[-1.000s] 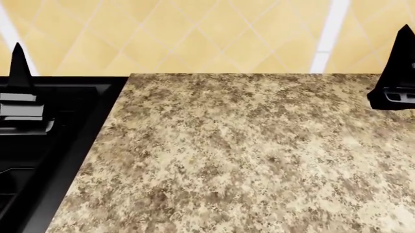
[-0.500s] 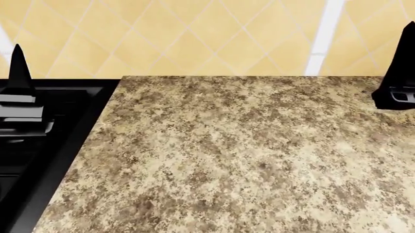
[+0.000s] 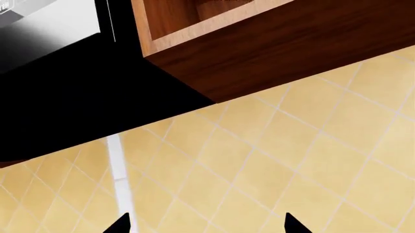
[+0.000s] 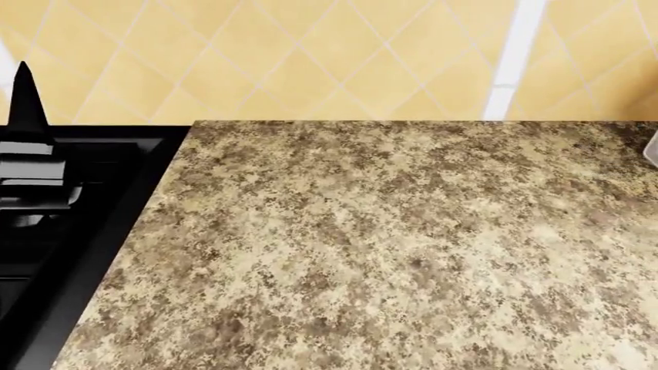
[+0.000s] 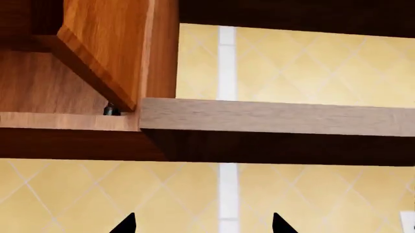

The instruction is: Pick and place the shaker into the drawer. Then close the cabinet.

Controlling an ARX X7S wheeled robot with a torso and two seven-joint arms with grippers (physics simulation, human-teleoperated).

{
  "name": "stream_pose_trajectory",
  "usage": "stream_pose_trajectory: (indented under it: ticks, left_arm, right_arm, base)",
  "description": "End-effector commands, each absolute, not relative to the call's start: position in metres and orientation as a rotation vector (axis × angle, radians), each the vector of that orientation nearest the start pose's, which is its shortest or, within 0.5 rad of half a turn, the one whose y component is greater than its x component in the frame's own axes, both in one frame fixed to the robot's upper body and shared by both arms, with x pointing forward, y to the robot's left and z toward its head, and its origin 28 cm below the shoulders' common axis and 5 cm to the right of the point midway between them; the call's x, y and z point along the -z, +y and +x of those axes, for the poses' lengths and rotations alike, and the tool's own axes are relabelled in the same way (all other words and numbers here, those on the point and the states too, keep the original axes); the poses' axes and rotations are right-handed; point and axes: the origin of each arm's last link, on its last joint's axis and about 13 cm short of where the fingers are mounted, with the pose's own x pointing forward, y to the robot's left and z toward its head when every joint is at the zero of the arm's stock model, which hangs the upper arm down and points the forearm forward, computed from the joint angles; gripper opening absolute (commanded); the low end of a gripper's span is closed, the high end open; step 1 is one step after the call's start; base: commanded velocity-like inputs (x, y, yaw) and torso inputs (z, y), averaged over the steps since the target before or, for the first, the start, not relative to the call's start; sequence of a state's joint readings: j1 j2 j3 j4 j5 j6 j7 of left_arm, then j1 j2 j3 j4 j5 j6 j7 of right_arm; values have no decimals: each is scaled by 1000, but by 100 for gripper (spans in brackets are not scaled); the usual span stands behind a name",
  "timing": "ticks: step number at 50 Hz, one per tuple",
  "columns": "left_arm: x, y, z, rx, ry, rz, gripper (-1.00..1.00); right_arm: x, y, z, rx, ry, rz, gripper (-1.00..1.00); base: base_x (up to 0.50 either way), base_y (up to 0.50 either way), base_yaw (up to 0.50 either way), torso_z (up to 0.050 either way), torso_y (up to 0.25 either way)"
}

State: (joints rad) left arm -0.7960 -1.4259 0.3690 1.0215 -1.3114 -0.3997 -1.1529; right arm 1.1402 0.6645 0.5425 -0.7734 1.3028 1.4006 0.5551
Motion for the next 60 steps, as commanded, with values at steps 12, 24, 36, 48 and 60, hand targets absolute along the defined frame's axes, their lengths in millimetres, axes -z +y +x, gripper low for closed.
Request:
stream_pose_trajectory:
  ticks: [12, 24, 36, 48, 60]
  left_arm:
    - [-285, 267, 138, -197, -470, 319, 100]
    - [-286, 266, 138, -193, -472, 322, 100]
    - [-287, 265, 138, -191, -470, 324, 100]
    - [-285, 270, 135, -201, -475, 314, 100]
    - [-278, 274, 134, -210, -477, 296, 100]
  right_arm:
    - [-427, -207, 159, 136, -782, -125, 100]
    - [-452, -220, 164, 192, -831, -132, 100]
    - [-495, -213, 162, 152, -898, -172, 100]
    - [-530, -184, 165, 81, -920, -317, 100]
    - [-560, -152, 169, 29, -939, -468, 100]
  base:
    - [0, 0, 0, 0, 0]
    - [0, 0, 0, 0, 0]
    - [0, 0, 0, 0, 0]
    - [0, 0, 0, 4, 0]
    - [0, 0, 0, 3, 0]
